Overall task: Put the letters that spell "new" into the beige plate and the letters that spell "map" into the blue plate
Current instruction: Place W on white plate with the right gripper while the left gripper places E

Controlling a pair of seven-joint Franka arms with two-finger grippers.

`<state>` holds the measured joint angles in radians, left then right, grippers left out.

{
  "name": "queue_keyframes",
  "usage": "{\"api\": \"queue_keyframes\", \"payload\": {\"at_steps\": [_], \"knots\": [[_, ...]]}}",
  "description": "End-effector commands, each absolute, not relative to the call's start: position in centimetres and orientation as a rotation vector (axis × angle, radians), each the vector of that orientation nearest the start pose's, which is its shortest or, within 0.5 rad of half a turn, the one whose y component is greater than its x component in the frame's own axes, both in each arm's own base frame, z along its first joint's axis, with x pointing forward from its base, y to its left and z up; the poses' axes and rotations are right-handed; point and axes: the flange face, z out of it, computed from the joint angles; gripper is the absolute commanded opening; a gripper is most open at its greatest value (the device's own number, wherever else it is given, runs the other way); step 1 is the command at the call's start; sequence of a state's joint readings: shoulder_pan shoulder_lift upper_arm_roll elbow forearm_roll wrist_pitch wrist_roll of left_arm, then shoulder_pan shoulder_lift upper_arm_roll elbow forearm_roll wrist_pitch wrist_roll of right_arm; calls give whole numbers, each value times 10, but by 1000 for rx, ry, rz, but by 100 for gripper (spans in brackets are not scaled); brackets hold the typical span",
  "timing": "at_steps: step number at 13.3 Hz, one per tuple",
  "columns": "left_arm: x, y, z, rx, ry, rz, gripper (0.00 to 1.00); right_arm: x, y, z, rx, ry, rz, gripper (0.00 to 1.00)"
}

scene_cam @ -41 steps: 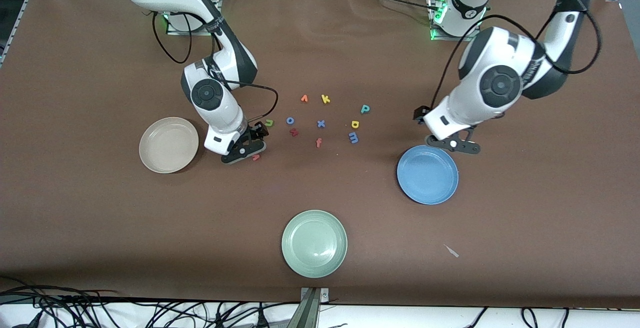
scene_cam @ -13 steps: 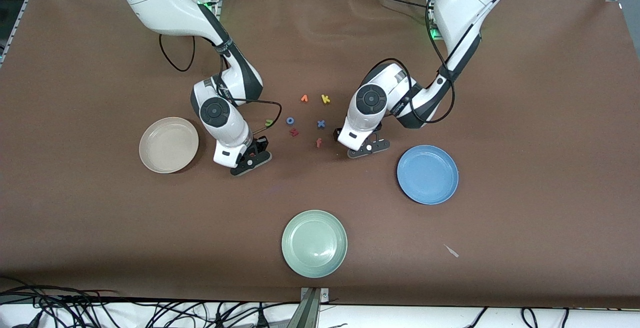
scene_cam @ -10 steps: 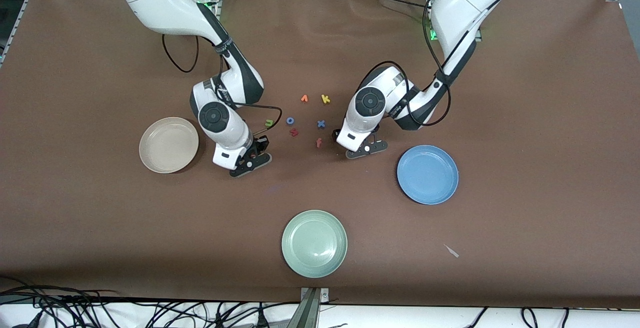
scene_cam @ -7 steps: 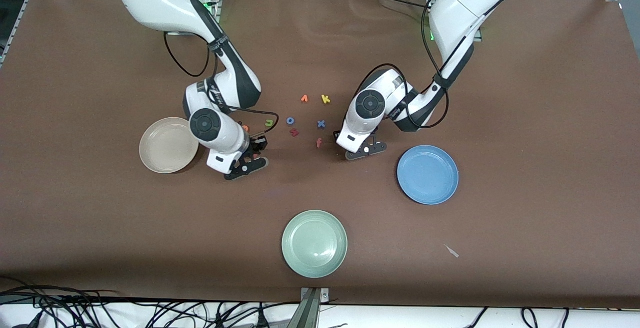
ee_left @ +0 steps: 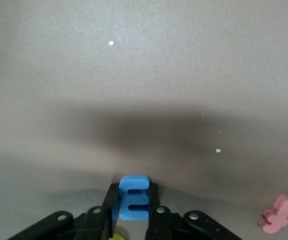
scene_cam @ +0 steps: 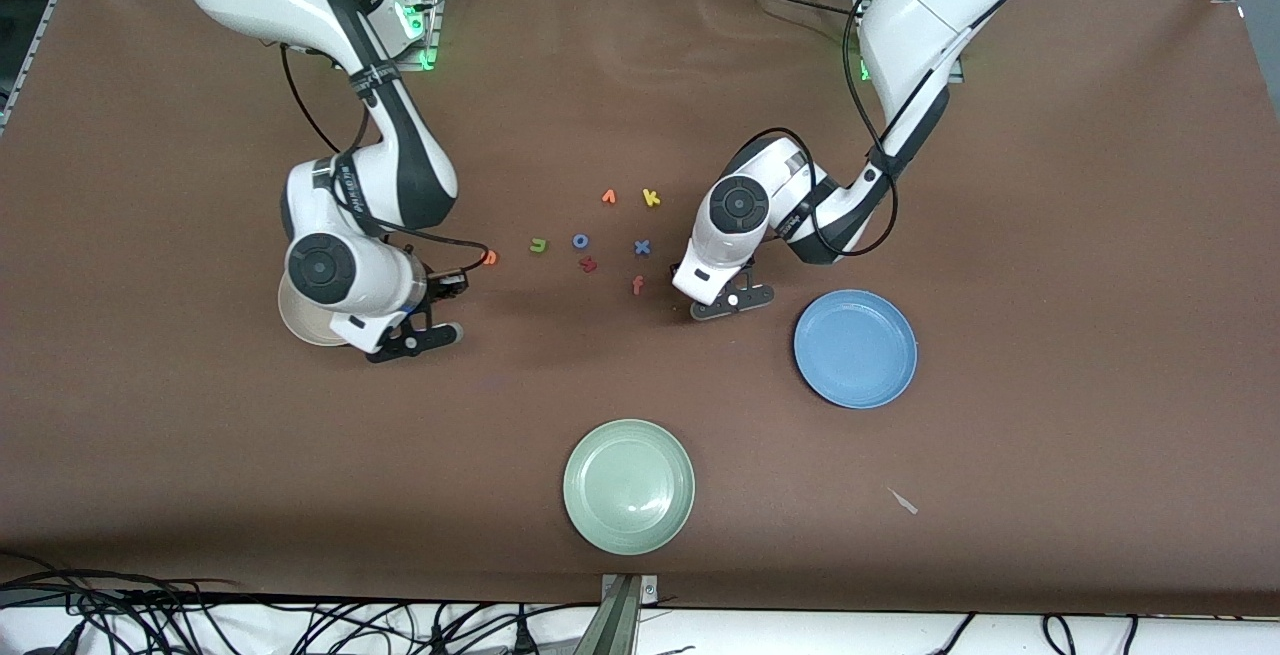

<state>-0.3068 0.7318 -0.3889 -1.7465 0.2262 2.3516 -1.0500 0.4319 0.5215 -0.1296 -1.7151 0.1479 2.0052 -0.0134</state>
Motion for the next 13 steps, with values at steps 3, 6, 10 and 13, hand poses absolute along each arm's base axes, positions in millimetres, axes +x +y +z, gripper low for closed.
{"api": "queue_keyframes", "payload": {"at_steps": [3,6,10,13], "knots": [[533,-384,204,-3071,-349,148,3,581,160,290,-3072,-358,323,9],[547,-352,231,-3036,-108,184,4,575,115,279,-3080,-417,215,9],[583,-277,268,-3023,140,208,5,578,70,247,-3114,-454,198,12],[609,-217,275,-3035,309,216,7,580,58,222,-3133,-418,198,40]]}}
